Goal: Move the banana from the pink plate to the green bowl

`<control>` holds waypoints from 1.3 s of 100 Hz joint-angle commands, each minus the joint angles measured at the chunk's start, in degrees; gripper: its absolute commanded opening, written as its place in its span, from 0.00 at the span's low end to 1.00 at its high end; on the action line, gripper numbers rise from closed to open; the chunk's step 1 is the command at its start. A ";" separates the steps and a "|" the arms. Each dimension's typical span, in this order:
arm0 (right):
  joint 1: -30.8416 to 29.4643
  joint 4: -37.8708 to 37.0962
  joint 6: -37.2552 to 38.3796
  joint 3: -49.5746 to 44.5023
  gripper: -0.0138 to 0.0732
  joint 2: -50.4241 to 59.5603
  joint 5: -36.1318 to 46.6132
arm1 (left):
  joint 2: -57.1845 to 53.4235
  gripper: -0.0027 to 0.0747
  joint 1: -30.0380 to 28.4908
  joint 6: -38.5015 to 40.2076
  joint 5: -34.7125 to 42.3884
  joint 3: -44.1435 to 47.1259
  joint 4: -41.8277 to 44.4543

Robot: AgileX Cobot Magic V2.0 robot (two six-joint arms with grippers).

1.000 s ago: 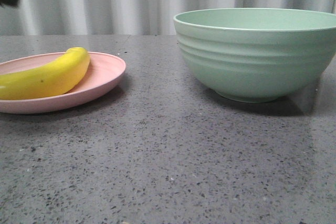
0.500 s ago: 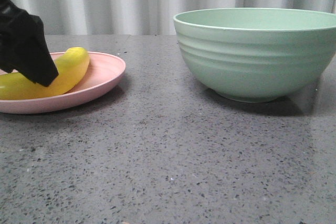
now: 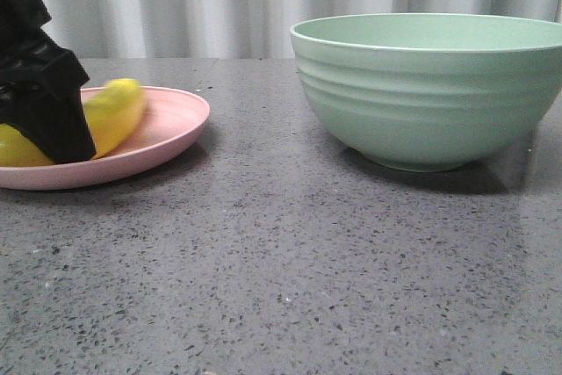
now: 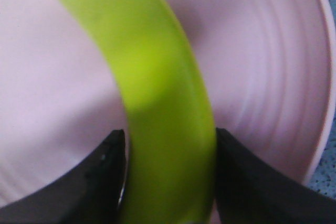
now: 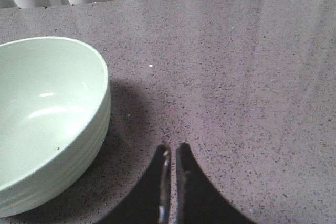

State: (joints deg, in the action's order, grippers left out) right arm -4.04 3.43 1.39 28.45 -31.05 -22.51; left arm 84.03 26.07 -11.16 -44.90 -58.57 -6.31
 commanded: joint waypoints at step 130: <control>29.70 34.46 -15.35 66.01 0.64 -64.16 -23.01 | -5.83 0.01 0.67 -19.67 -12.51 -13.38 -22.21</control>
State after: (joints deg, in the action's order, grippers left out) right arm 25.59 33.52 -14.37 90.37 -96.01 -47.21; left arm 80.54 26.31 -30.61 -58.98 -70.12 -25.75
